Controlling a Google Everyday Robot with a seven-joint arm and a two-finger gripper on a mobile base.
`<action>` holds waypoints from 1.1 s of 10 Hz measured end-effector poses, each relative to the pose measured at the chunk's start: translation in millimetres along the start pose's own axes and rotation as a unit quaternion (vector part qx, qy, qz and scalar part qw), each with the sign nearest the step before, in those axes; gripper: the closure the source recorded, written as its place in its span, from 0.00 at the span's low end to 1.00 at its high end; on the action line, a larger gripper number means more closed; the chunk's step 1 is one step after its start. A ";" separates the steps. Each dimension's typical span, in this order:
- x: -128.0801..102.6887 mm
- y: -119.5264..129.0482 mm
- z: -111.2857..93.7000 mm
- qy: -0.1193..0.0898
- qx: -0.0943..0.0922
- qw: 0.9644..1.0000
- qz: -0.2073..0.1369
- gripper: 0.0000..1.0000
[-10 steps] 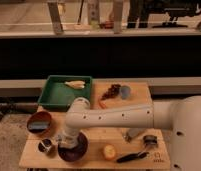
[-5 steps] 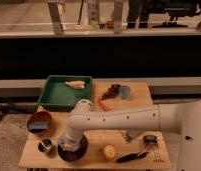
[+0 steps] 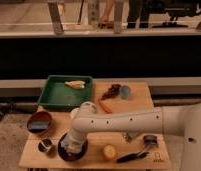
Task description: Wipe purple bowl with towel
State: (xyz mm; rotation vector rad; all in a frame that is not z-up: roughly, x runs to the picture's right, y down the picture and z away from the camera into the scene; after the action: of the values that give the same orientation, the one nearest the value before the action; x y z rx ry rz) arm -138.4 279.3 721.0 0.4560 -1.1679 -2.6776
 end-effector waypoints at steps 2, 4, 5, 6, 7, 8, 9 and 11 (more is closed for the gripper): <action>-6.9 0.5 -3.3 -0.007 -0.007 1.000 0.010 1.00; -14.7 4.7 -7.3 -0.015 -0.016 1.000 0.022 1.00; -17.0 7.4 -8.5 -0.018 -0.019 0.999 0.026 1.00; -19.7 11.3 -10.1 -0.021 -0.023 0.999 0.031 1.00; -20.2 16.1 -11.5 -0.022 -0.027 0.999 0.035 1.00; -17.6 19.1 -11.9 -0.020 -0.029 0.999 0.035 1.00; -14.9 21.3 -11.8 -0.016 -0.031 0.999 0.035 1.00; 8.6 24.1 -6.5 -0.009 -0.031 0.999 0.022 1.00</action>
State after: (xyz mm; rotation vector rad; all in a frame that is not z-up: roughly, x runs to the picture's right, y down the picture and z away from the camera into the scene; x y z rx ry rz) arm -143.1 256.2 732.8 0.3915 -1.0825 -2.6765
